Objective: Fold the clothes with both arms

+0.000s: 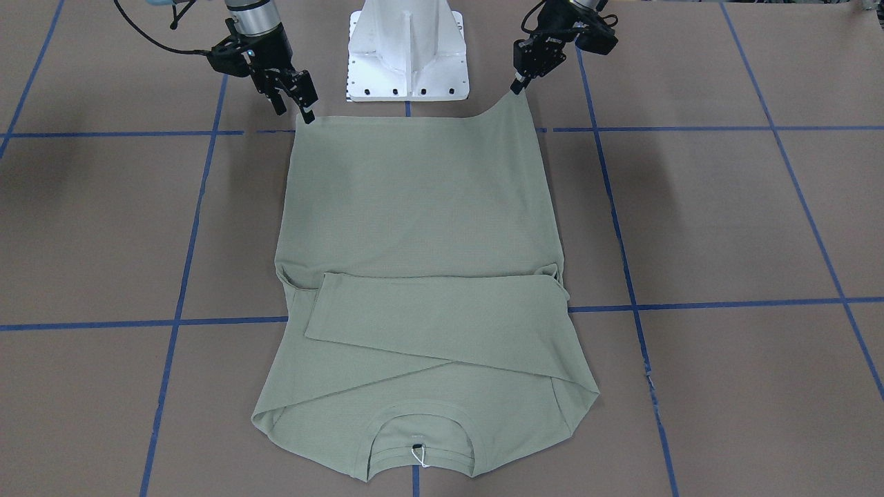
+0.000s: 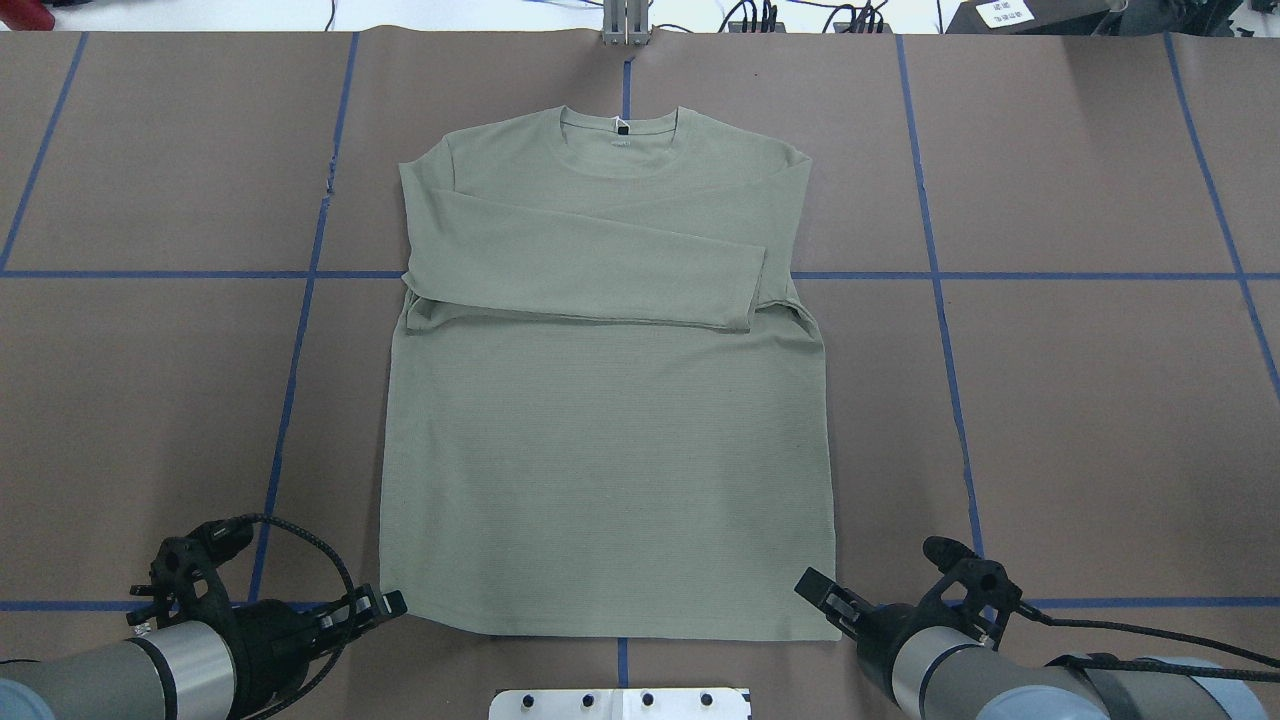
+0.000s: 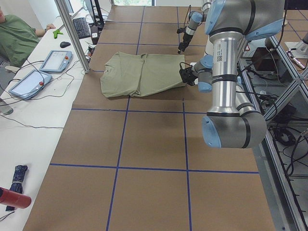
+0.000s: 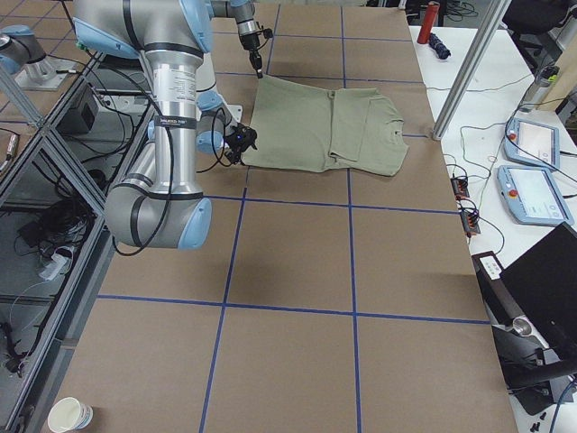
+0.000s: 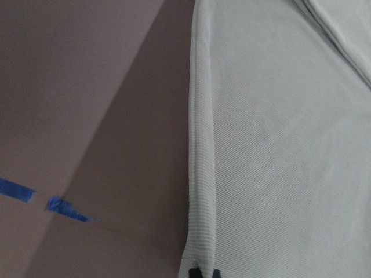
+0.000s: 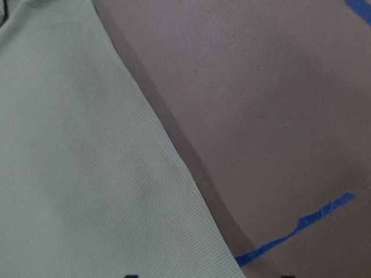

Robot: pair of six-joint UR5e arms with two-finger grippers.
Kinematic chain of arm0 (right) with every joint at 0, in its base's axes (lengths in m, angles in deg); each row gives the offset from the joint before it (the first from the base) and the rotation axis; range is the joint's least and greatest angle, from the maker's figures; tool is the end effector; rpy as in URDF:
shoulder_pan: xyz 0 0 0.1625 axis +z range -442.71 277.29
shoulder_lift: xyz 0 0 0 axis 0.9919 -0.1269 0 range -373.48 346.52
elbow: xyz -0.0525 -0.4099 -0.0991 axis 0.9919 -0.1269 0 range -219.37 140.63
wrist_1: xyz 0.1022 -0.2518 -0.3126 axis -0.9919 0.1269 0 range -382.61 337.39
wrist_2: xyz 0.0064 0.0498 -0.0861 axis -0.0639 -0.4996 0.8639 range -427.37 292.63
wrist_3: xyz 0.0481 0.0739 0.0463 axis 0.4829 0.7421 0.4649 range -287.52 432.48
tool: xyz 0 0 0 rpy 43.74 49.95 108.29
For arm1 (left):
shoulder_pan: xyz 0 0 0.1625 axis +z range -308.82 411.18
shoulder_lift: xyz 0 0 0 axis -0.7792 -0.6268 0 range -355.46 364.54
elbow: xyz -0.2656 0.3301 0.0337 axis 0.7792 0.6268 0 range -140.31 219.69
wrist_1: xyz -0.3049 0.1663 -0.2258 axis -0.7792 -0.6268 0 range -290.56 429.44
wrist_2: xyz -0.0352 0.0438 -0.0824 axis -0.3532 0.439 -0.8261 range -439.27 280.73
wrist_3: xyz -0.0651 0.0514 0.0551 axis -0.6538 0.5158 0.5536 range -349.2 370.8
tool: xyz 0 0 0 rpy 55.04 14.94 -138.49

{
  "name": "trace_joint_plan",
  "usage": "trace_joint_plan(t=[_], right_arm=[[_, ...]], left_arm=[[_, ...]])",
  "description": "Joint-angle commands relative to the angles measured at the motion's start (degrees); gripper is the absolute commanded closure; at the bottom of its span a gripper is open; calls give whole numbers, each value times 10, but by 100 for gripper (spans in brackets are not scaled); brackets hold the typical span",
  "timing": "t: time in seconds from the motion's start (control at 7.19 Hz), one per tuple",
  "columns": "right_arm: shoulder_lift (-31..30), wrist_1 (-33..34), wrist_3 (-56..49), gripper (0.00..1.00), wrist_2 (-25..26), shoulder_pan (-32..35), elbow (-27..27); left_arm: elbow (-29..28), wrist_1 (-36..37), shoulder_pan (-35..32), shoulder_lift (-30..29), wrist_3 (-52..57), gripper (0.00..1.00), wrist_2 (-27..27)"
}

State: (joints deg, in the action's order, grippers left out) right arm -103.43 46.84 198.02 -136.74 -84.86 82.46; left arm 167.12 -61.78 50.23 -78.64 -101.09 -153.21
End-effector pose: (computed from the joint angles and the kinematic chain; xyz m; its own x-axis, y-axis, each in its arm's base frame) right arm -0.4740 -0.1507 0.3581 0.3540 0.5311 0.7698 -0.5526 0.7829 -0.2859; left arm 0.4064 -0.1677 0.3198 0.1852 -0.3615 -0.9138 0.3750 0.8855 -0.2743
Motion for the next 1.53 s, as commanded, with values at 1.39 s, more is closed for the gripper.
trace_joint_plan(t=[1.39], right_arm=[[23,60,-11,34,17,-16,-12]], left_arm=[[-3,0,-3,-1,-1,100,-5]])
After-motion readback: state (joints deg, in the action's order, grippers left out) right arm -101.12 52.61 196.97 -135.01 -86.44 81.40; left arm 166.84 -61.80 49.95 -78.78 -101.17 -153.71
